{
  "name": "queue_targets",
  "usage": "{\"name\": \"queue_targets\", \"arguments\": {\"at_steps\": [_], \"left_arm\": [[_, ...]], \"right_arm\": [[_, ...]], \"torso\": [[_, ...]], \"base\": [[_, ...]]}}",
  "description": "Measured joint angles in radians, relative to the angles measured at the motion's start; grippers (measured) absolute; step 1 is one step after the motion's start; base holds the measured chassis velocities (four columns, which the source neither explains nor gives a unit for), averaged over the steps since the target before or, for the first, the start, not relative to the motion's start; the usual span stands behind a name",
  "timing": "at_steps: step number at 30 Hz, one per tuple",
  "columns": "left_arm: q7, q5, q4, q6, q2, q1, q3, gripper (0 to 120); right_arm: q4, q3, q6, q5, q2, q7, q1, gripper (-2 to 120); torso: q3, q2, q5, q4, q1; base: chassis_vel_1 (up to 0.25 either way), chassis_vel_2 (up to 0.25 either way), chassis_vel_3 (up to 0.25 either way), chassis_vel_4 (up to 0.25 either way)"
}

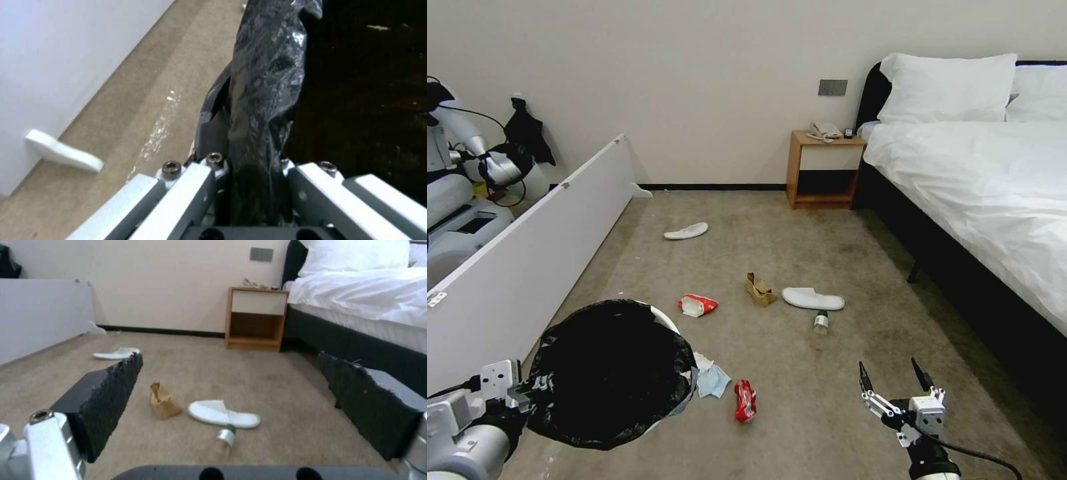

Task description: Pick up the trash bin, then pick up the garbage from the floor and place it into the trash bin.

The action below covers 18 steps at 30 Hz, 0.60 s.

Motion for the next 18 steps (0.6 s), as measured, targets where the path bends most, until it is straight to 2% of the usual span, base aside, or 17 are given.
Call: {"name": "queue_targets", "arguments": {"at_steps": [10, 18], "left_arm": [[-0.001, 0.011, 0.006, 0.0, -0.005, -0.004, 0.014, 3], [-0.004, 0.009, 0.012, 0.0, -0.004, -0.005, 0.023, 3]], "right_arm": [[0.0, 0.007, 0.002, -0.012, 0.001, 0.005, 0.002, 100], [0.001, 0.006, 0.002, -0.027, 0.002, 0.006, 0.002, 100]], "torso": [[0.0, 0.0, 0.0002, 0.0002, 0.0], [0.0, 0.0, 0.0001, 0.0001, 0.0]], "base": [[-0.141, 0.134, 0.144, -0.141], [-0.024, 0.028, 0.02, -0.022]]}}
